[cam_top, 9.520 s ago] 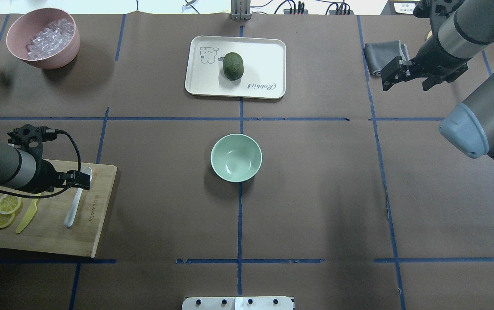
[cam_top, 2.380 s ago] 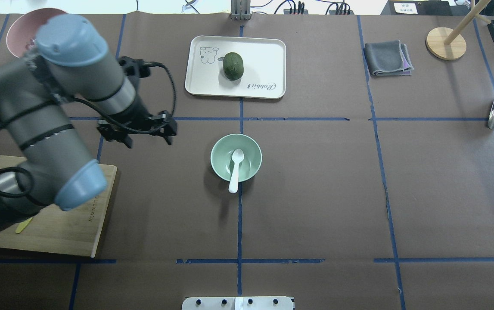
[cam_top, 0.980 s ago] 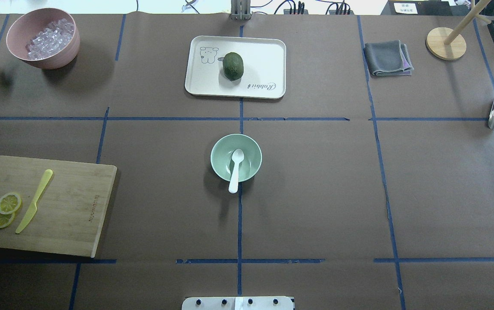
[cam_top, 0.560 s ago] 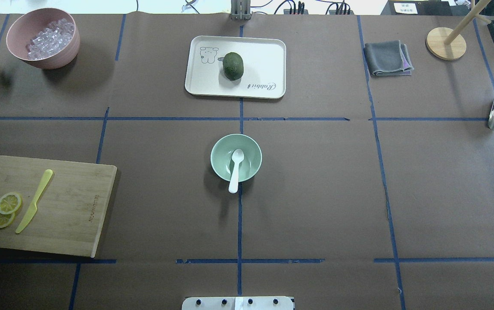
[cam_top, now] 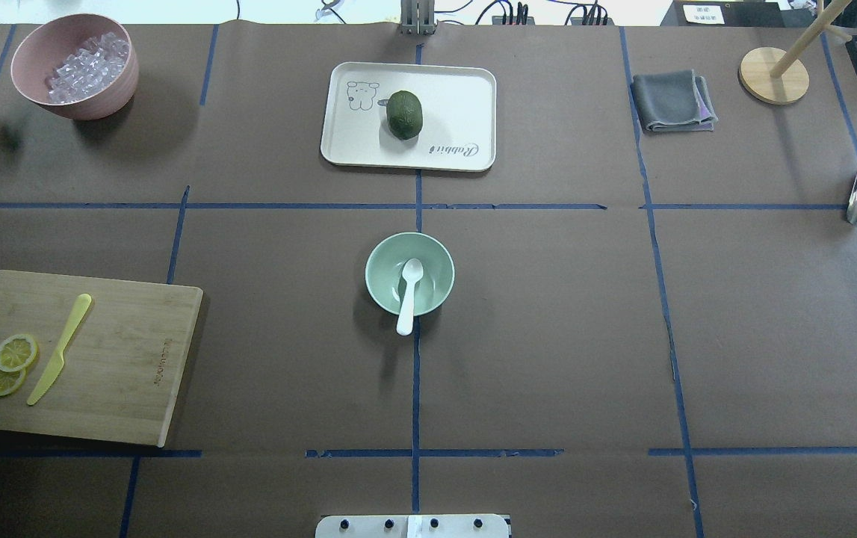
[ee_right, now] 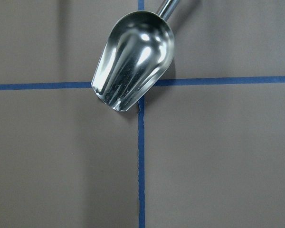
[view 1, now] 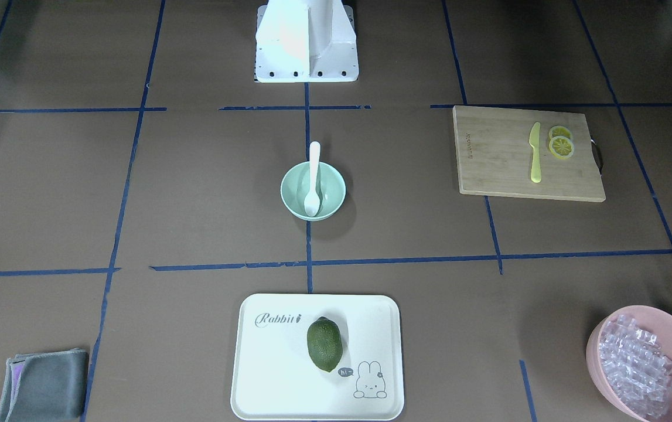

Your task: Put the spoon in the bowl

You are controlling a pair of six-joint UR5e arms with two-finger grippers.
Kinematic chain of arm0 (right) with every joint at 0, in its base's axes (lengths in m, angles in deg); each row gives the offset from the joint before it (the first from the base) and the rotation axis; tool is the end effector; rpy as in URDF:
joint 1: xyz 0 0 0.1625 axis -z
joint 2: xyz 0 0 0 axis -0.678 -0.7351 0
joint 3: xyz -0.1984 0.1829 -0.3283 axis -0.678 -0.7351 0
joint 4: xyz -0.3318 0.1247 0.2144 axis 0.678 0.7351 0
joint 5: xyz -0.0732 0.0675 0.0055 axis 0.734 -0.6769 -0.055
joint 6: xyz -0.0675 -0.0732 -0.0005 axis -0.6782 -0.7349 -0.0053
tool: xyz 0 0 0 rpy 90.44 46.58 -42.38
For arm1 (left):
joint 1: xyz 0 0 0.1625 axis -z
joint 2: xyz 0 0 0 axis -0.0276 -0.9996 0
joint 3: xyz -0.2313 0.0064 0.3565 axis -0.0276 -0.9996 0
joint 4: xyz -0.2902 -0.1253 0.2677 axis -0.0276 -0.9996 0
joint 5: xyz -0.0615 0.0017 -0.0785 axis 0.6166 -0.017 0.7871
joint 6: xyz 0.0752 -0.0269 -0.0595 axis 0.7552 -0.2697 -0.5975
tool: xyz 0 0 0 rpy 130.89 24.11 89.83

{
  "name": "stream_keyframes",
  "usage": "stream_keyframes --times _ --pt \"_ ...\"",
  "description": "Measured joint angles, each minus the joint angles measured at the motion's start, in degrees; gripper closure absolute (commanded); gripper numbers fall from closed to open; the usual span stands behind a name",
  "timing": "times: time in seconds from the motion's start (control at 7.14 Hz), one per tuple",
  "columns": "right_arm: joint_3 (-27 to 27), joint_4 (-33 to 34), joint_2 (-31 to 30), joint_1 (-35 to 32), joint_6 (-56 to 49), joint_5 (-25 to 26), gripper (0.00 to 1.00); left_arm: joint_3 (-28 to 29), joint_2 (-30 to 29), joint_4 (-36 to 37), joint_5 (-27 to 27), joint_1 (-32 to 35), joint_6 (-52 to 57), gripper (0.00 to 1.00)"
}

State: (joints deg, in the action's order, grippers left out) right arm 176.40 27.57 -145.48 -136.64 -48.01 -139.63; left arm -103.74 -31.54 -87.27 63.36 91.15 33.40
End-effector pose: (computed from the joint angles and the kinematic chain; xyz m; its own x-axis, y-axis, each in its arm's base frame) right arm 0.0891 -0.4505 0.6656 0.6519 0.0173 0.7581 -0.0527 0.9984 0.0225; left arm -0.0804 -0.4658 0.6796 0.6425 0.0857 -0.7615 -0.1094 0.9938 0.0196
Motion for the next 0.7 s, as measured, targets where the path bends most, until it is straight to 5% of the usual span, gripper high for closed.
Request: stream_keyframes --times 0.7 --pt "0.0 0.0 0.0 0.0 -0.1 1.9 0.00 0.0 0.0 0.0 -0.8 0.0 0.1 0.00"
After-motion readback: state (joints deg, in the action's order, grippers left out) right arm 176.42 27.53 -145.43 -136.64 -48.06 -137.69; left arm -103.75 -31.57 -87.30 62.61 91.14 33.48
